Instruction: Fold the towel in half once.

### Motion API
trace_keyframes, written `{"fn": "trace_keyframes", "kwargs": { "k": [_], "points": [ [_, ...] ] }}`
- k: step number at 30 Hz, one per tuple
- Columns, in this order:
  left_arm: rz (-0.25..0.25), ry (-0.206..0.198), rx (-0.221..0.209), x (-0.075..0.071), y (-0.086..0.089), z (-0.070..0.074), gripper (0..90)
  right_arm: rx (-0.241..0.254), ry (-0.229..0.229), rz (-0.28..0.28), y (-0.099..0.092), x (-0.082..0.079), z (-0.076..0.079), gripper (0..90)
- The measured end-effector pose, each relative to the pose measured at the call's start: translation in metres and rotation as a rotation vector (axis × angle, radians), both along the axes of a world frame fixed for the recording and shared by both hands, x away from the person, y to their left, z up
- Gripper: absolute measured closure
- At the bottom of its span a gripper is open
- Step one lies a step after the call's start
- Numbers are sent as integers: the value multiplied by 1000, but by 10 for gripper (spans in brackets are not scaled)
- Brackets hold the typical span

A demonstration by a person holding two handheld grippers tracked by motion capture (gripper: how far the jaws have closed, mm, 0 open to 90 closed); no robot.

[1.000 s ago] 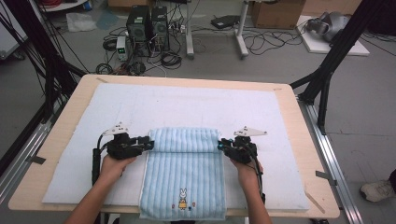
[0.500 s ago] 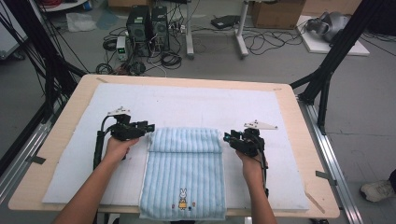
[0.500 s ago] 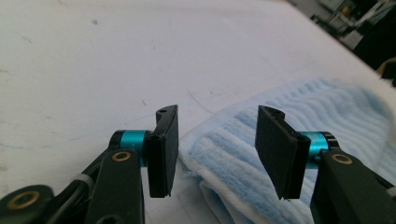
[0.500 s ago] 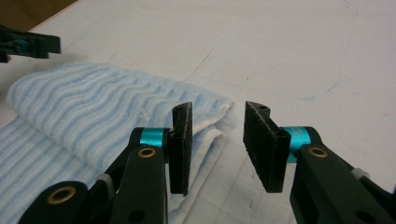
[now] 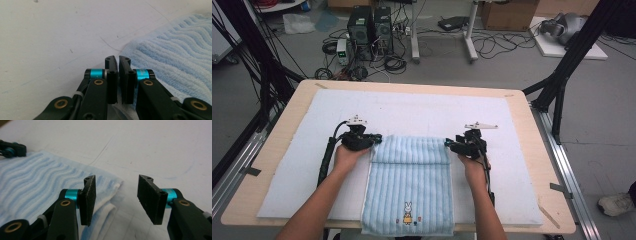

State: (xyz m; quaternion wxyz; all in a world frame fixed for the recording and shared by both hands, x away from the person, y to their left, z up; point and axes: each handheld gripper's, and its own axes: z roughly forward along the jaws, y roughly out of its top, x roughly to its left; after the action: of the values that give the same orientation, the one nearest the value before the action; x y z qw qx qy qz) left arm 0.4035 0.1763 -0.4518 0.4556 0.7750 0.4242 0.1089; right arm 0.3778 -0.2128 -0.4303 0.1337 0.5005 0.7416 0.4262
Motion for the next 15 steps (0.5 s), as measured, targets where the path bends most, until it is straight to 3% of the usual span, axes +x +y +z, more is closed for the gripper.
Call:
{"fn": "trace_keyframes", "kwargs": {
  "k": [3, 6, 9, 10, 15],
  "points": [
    [18, -8, -42, 1, 4, 1, 855, -46, 20, 11, 11, 13, -1, 491],
    [21, -11, -60, 2, 6, 2, 856, -137, 72, 43, 21, 25, -7, 621],
    [25, -13, -78, 1, 6, 2, 859, -186, 62, 43, 25, 28, -10, 777],
    [27, -17, -85, 1, 6, 3, 860, -165, 72, 61, 23, 29, -10, 836],
    [30, -37, -167, -2, 13, 13, 861, -116, 36, 74, 16, 24, -5, 847]
  ]
}}
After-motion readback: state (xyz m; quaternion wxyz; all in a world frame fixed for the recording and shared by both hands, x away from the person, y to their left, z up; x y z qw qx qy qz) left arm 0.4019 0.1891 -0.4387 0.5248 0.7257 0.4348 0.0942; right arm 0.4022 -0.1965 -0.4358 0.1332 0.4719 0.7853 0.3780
